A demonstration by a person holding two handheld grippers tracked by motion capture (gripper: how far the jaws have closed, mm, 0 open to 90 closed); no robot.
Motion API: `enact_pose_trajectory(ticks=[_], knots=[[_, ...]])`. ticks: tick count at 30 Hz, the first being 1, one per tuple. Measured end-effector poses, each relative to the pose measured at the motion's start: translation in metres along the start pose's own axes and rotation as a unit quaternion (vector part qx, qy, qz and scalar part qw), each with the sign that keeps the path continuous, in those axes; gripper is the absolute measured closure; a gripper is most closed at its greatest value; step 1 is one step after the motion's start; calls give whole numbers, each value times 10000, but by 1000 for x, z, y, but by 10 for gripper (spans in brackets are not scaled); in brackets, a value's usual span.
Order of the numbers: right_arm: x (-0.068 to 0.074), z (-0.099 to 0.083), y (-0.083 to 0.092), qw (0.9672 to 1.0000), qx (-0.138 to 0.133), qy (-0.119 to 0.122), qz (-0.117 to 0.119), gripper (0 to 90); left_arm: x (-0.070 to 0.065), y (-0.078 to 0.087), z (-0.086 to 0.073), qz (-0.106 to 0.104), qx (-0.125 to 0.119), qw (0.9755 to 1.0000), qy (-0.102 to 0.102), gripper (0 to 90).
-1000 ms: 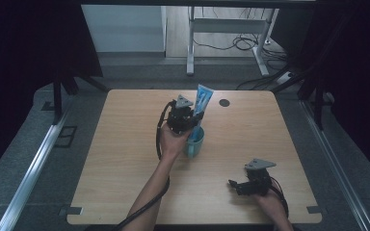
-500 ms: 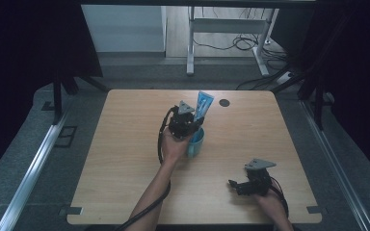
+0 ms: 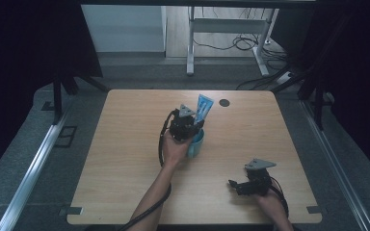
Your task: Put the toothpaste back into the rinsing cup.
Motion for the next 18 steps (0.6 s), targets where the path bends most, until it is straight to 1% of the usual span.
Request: enact_pose_trajectory(ticks=[7,13,18], knots=[[0,0,0,10000,1,-1,0,64,5,-1,-6,-12,1,10000,80,712],[0,0,0,10000,1,-2,0,64,7,-1,-7,-16,38,9999,100,706],[0,0,0,10000,2,-2,0,64,7,-3,-11,46,167,9998,89,703]])
Point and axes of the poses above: each handheld gripper's, and its own axes: y roughly backward along the jaws, z roughly out of its top, x roughly to its left, the point moved 5 cm from there along -y, roughly forward along the jaws, and after that the axes turned 12 degrees about y, right-handed, at the moved point
